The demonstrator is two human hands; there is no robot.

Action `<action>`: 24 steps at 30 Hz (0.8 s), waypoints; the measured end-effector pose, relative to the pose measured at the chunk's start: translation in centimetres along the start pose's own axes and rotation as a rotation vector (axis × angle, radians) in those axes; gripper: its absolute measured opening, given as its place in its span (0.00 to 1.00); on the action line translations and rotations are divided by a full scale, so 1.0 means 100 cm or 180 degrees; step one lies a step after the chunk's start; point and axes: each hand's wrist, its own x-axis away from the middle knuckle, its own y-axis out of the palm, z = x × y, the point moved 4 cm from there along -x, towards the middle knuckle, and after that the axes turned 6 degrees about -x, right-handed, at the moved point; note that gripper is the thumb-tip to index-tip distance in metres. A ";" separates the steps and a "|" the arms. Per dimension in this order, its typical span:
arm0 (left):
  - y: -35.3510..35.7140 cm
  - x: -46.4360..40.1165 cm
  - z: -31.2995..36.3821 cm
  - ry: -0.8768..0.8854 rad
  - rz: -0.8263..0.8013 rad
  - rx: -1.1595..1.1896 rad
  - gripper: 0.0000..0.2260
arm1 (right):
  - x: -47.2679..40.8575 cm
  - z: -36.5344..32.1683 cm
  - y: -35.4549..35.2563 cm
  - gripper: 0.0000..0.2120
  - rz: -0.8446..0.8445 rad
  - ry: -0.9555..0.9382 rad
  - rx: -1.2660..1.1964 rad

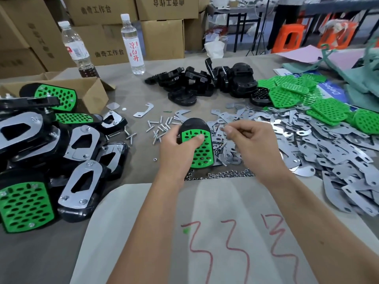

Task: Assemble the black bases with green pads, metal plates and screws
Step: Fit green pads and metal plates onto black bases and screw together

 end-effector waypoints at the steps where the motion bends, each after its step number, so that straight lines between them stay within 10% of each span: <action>1: 0.000 0.001 0.001 0.0040 0.0034 -0.0016 0.10 | 0.001 -0.001 0.001 0.08 0.0003 -0.0022 -0.0099; 11: 0.006 0.005 0.012 0.0947 0.0165 -0.0715 0.09 | 0.008 -0.013 0.018 0.20 -0.0285 -0.0885 0.0731; 24: 0.009 0.010 0.013 0.0684 0.0147 -0.0664 0.10 | 0.010 -0.006 0.018 0.06 0.0237 -0.0387 -0.0398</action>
